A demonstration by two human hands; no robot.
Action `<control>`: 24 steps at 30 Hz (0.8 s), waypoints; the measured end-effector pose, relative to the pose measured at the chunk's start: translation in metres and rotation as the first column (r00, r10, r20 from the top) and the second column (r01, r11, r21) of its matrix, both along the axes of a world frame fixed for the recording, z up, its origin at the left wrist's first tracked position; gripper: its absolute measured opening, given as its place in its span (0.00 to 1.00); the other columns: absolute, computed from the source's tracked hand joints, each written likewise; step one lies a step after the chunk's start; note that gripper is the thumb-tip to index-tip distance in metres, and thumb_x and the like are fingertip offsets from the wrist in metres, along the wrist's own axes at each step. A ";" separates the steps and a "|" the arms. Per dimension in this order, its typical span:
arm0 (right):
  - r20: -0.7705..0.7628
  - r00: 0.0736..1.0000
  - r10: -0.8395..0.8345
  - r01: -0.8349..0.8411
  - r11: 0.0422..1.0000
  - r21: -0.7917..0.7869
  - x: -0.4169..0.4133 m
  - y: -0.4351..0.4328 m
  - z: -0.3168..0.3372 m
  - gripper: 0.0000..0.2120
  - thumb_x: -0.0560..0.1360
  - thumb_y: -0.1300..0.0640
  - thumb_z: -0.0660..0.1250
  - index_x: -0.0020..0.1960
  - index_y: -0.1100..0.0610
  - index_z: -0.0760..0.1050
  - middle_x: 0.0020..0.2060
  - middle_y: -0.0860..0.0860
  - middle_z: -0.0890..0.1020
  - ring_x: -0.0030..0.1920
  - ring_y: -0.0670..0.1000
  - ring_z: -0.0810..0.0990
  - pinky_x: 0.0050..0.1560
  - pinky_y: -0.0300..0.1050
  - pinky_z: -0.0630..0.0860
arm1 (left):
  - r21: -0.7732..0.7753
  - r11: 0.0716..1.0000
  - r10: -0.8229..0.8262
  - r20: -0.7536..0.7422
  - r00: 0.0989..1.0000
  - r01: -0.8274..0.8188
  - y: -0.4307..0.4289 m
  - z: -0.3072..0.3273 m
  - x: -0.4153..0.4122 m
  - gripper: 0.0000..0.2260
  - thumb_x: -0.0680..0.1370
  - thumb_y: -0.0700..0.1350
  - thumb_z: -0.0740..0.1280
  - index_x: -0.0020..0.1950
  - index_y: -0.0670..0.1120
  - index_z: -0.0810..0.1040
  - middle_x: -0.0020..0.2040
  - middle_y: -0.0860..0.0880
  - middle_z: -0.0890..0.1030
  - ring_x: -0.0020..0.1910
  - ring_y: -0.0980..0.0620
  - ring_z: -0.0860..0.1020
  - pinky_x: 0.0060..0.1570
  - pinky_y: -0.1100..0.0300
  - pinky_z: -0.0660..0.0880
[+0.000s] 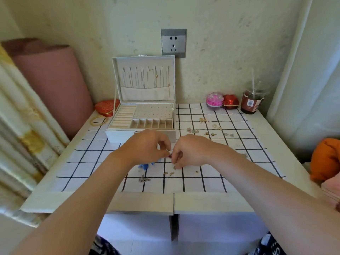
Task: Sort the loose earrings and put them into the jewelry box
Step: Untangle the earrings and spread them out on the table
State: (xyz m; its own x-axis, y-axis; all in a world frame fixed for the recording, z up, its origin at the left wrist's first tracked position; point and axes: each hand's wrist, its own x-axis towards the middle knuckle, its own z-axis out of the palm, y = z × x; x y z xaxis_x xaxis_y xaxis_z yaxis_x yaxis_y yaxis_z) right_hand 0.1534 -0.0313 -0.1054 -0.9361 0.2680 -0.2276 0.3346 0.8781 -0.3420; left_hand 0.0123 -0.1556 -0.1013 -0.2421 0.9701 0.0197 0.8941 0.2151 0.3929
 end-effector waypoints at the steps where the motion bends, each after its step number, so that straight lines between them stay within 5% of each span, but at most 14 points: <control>1: 0.006 1.000 -0.003 0.003 1.000 0.013 -0.002 -0.002 -0.002 0.07 0.71 0.51 0.76 0.49 0.46 0.86 0.45 0.40 0.84 0.48 0.43 0.80 0.49 0.43 0.77 | -0.055 0.998 -0.006 0.024 1.000 0.008 -0.001 -0.002 0.001 0.04 0.72 0.51 0.74 0.44 0.59 0.81 0.40 0.63 0.81 0.36 0.66 0.77 0.36 0.69 0.70; 5: -0.014 0.999 -0.030 0.030 1.000 -0.009 -0.004 0.000 -0.002 0.03 0.71 0.49 0.76 0.45 0.46 0.86 0.42 0.40 0.85 0.46 0.43 0.81 0.50 0.44 0.78 | -0.129 0.991 -0.033 0.074 0.997 0.042 0.003 -0.010 0.005 0.04 0.71 0.50 0.74 0.44 0.57 0.82 0.40 0.62 0.81 0.36 0.65 0.76 0.38 0.67 0.69; 13: -0.206 0.925 -0.320 0.304 0.946 -0.109 0.041 0.061 0.028 0.01 0.71 0.51 0.77 0.40 0.46 0.86 0.37 0.38 0.84 0.43 0.39 0.81 0.52 0.46 0.80 | 0.025 0.997 -0.078 0.117 0.990 0.075 0.042 -0.009 0.026 0.04 0.75 0.49 0.71 0.50 0.55 0.81 0.44 0.58 0.80 0.38 0.62 0.76 0.41 0.63 0.74; 24: -0.107 0.864 -0.492 0.488 0.871 -0.063 0.093 0.096 0.017 0.05 0.68 0.60 0.70 0.35 0.52 0.82 0.37 0.42 0.85 0.32 0.48 0.84 0.37 0.45 0.81 | -0.034 0.994 -0.108 -0.024 0.994 0.107 0.124 -0.020 0.093 0.08 0.76 0.51 0.70 0.54 0.57 0.83 0.50 0.59 0.83 0.49 0.59 0.77 0.52 0.59 0.72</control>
